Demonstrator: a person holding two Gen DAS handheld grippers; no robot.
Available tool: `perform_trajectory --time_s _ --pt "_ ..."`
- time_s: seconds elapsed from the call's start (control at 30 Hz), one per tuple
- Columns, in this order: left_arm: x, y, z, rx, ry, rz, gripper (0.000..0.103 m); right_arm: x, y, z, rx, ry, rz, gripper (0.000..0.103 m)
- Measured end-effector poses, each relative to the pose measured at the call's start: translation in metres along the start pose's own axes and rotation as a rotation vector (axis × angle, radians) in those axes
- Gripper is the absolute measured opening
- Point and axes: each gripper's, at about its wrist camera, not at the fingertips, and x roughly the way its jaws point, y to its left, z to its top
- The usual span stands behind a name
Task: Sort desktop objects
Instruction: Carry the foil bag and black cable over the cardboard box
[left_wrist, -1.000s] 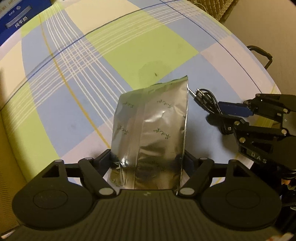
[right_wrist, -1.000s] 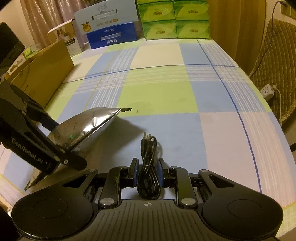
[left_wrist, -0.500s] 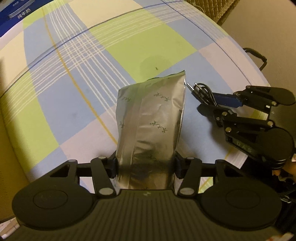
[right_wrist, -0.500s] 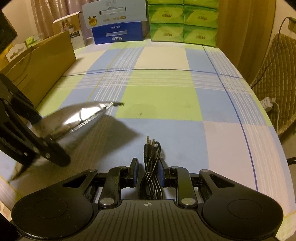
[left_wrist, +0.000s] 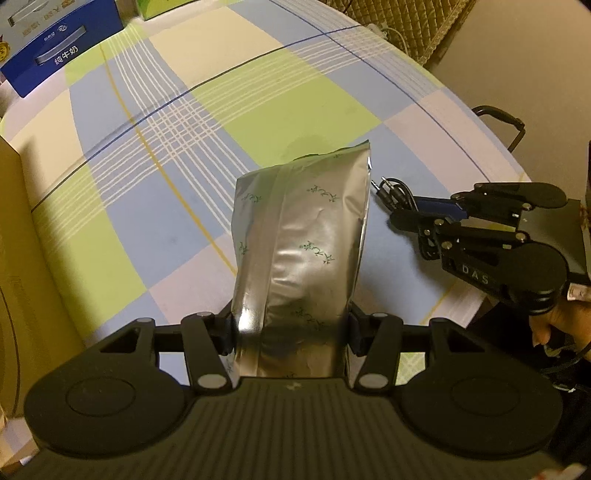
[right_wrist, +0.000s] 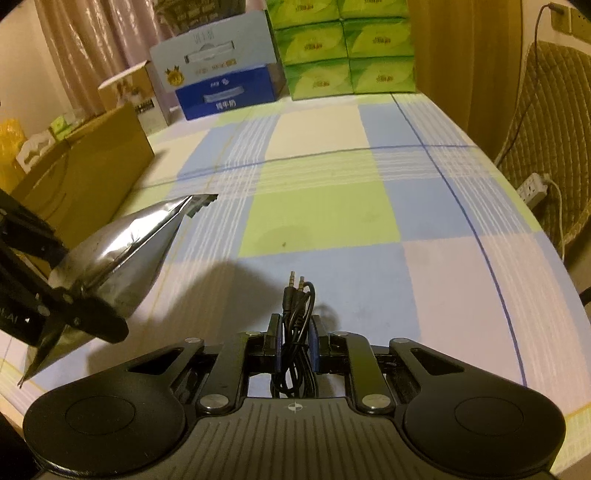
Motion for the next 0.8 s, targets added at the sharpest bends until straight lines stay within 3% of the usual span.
perform_trajectory --time_s 0.4,0.8 --pt "-0.041 0.001 -0.003 -0.023 -0.055 0.037 0.05 -0.035 0.036 0.018 -0.07 -0.059 0.034 0.011" --pt "-0.11 0.013 -0.016 -0.057 -0.137 0.106 0.05 -0.071 0.103 0.053 -0.168 -0.139 0.123 0.011"
